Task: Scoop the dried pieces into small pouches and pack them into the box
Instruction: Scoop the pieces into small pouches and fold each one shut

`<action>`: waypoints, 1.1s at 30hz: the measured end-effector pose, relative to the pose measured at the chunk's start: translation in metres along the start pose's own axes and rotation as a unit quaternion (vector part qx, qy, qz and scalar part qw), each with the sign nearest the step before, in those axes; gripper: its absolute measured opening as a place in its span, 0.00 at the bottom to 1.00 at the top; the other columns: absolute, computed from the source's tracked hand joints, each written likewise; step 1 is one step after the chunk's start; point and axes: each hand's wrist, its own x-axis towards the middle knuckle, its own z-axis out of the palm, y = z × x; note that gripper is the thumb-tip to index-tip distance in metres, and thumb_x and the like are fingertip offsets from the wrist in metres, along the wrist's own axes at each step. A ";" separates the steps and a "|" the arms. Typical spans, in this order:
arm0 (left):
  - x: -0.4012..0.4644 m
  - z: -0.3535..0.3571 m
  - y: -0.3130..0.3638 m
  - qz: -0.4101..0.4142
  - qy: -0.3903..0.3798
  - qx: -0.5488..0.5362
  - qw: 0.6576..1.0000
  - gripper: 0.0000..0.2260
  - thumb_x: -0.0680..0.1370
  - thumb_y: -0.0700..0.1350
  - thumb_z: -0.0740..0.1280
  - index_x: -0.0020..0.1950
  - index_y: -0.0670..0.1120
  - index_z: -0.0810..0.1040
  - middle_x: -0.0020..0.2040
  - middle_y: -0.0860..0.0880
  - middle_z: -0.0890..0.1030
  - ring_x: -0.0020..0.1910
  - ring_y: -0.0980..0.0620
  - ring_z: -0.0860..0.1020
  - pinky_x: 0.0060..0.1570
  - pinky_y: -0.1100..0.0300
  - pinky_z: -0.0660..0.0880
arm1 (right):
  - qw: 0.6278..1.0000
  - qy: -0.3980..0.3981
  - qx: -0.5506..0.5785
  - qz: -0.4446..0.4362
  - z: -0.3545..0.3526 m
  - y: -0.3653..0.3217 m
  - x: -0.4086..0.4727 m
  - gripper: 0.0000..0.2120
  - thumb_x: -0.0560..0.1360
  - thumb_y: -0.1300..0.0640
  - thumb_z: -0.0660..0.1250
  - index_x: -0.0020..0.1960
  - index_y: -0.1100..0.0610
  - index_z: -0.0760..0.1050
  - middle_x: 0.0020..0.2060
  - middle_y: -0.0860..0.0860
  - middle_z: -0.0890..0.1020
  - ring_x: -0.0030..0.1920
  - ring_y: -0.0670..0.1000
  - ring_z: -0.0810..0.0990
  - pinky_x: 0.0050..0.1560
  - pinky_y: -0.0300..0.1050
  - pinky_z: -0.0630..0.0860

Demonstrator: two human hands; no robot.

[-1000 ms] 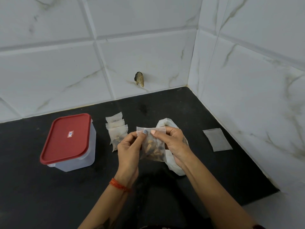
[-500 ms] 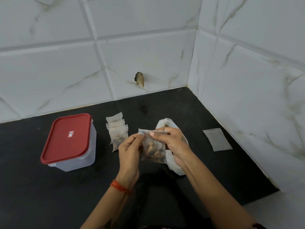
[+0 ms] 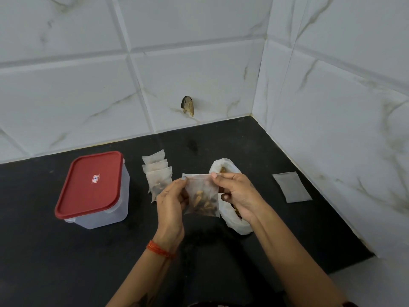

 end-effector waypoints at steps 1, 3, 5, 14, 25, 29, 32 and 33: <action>0.001 -0.001 0.000 -0.002 0.002 -0.002 1.000 0.19 0.78 0.41 0.63 0.28 0.52 0.83 0.42 0.44 0.80 0.51 0.40 0.79 0.57 0.42 0.74 | 1.000 -0.002 0.001 0.007 -0.001 0.000 0.001 0.10 0.75 0.52 0.68 0.48 0.58 0.83 0.41 0.49 0.84 0.45 0.46 0.77 0.38 0.38 0.68; 0.001 -0.001 -0.002 -0.004 0.004 -0.003 1.000 0.19 0.77 0.41 0.64 0.28 0.52 0.83 0.42 0.44 0.80 0.51 0.41 0.78 0.57 0.42 0.73 | 1.000 0.000 -0.003 0.010 0.000 0.000 0.000 0.10 0.75 0.52 0.68 0.47 0.58 0.83 0.40 0.50 0.82 0.42 0.45 0.75 0.37 0.36 0.68; 0.003 -0.002 -0.003 -0.008 0.005 -0.003 1.000 0.19 0.77 0.41 0.64 0.28 0.53 0.83 0.43 0.43 0.80 0.51 0.40 0.78 0.57 0.42 0.74 | 1.000 0.004 -0.002 0.010 0.003 0.002 0.001 0.10 0.76 0.52 0.67 0.46 0.57 0.83 0.35 0.46 0.80 0.37 0.43 0.72 0.36 0.36 0.68; 0.008 -0.026 -0.007 -0.044 -0.004 -0.005 0.999 0.08 0.79 0.46 0.61 0.49 0.46 0.80 0.58 0.41 0.79 0.56 0.42 0.79 0.43 0.52 0.78 | 0.998 -0.053 -0.019 0.000 0.017 0.015 0.000 0.17 0.76 0.54 0.68 0.63 0.43 0.75 0.47 0.48 0.84 0.50 0.46 0.82 0.49 0.40 0.77; 0.018 -0.080 -0.023 -0.083 -0.002 0.125 0.989 0.15 0.76 0.34 0.65 0.60 0.46 0.72 0.53 0.44 0.80 0.50 0.47 0.80 0.43 0.58 0.78 | 0.986 0.050 -0.157 -0.031 0.070 0.068 0.028 0.20 0.72 0.60 0.71 0.59 0.48 0.67 0.43 0.50 0.84 0.46 0.48 0.83 0.51 0.51 0.80; 0.029 -0.094 -0.024 0.004 0.059 0.222 0.973 0.22 0.73 0.38 0.70 0.63 0.52 0.67 0.48 0.51 0.77 0.47 0.53 0.79 0.41 0.61 0.77 | 0.972 0.046 -0.217 -0.074 0.085 0.075 0.040 0.12 0.73 0.59 0.70 0.51 0.46 0.72 0.41 0.45 0.82 0.45 0.44 0.82 0.48 0.45 0.81; 0.045 -0.097 -0.025 0.091 0.055 0.317 0.942 0.21 0.74 0.39 0.70 0.63 0.52 0.68 0.47 0.52 0.76 0.43 0.58 0.78 0.38 0.67 0.75 | 0.957 0.056 -0.262 -0.112 0.094 0.075 0.053 0.10 0.75 0.60 0.67 0.54 0.50 0.78 0.46 0.47 0.82 0.47 0.43 0.80 0.51 0.38 0.77; 0.052 -0.098 -0.026 0.105 0.055 0.343 0.932 0.19 0.75 0.39 0.69 0.63 0.50 0.71 0.50 0.50 0.77 0.43 0.58 0.78 0.40 0.68 0.75 | 0.953 0.059 -0.273 -0.121 0.097 0.074 0.058 0.11 0.76 0.60 0.67 0.56 0.51 0.79 0.48 0.48 0.82 0.48 0.43 0.79 0.51 0.35 0.75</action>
